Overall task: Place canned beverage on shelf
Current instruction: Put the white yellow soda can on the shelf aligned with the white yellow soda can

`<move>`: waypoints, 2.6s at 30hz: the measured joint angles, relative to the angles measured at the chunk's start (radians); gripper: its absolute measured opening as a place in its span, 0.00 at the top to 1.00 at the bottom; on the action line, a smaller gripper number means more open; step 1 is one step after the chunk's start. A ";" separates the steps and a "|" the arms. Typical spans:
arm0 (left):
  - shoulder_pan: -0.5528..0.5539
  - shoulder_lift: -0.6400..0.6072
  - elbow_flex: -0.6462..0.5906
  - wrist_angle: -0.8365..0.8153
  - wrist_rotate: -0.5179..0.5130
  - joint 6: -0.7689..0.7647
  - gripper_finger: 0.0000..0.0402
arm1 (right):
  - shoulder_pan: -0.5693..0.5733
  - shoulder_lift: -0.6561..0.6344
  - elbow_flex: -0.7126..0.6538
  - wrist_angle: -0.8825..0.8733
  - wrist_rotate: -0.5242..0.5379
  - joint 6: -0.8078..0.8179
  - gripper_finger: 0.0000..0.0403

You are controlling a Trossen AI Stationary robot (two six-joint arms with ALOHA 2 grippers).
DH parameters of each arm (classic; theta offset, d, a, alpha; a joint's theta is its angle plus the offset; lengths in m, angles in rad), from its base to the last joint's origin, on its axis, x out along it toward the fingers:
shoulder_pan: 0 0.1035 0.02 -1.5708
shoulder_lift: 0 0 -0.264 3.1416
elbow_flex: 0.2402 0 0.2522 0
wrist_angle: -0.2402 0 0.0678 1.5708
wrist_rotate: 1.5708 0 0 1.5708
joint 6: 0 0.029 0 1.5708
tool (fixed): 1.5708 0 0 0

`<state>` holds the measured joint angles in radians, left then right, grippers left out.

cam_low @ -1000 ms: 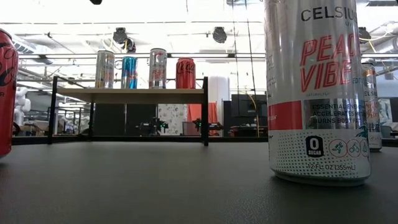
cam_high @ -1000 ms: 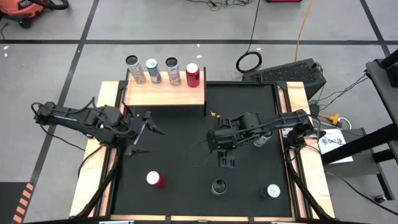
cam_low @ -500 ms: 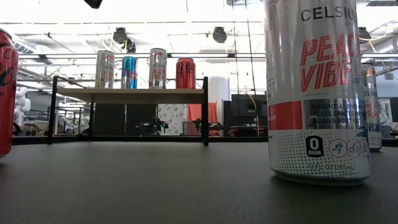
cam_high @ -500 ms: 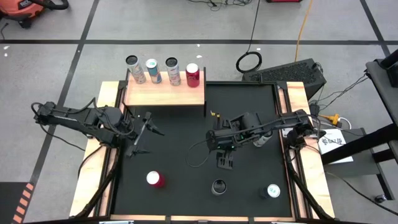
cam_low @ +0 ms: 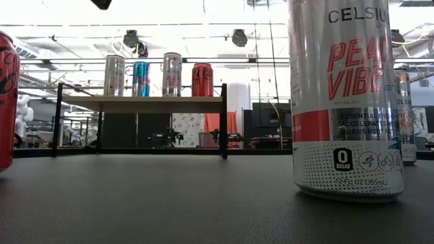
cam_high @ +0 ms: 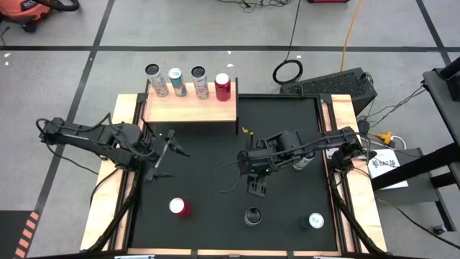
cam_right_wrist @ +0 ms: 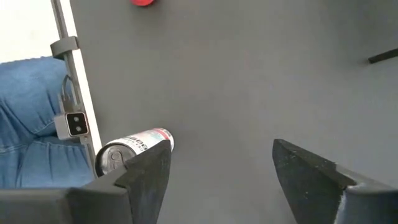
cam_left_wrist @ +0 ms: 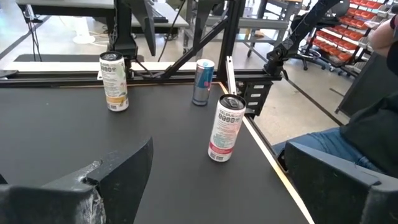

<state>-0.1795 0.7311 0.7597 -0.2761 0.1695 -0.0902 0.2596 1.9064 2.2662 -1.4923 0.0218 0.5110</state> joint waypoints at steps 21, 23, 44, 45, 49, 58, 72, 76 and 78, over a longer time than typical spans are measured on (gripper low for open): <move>0.000 0.000 0.000 -0.003 0.000 -0.002 0.09 | -0.011 0.000 0.000 0.261 0.007 -0.188 0.35; 0.000 0.000 0.000 -0.003 0.000 -0.002 0.09 | -0.012 0.000 0.000 0.251 0.007 -0.193 0.35; 0.000 0.000 0.000 -0.003 0.000 -0.002 0.09 | -0.010 0.003 0.000 0.244 0.056 -0.395 0.35; 0.000 0.000 0.000 -0.003 0.000 -0.002 0.09 | -0.010 0.003 0.000 0.252 0.055 -0.394 0.35; 0.000 0.000 0.000 -0.003 0.000 -0.002 0.09 | -0.010 0.003 0.000 0.263 0.055 -0.393 0.35; 0.000 0.000 0.000 -0.003 0.000 -0.008 0.09 | -0.010 0.003 0.000 0.263 0.056 -0.373 0.35; 0.000 0.000 0.000 -0.003 0.000 -0.008 0.09 | -0.011 0.004 0.000 0.314 0.056 -0.427 0.35; 0.000 0.000 0.000 -0.003 0.000 -0.008 0.09 | -0.011 0.004 0.000 0.314 0.054 -0.427 0.35; 0.000 0.000 0.000 -0.003 0.000 -0.008 0.09 | -0.011 0.004 0.000 0.314 0.054 -0.430 0.35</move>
<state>-0.1793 0.7311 0.7601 -0.2790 0.1699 -0.0982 0.2486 1.9102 2.2662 -1.1782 0.0758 0.0814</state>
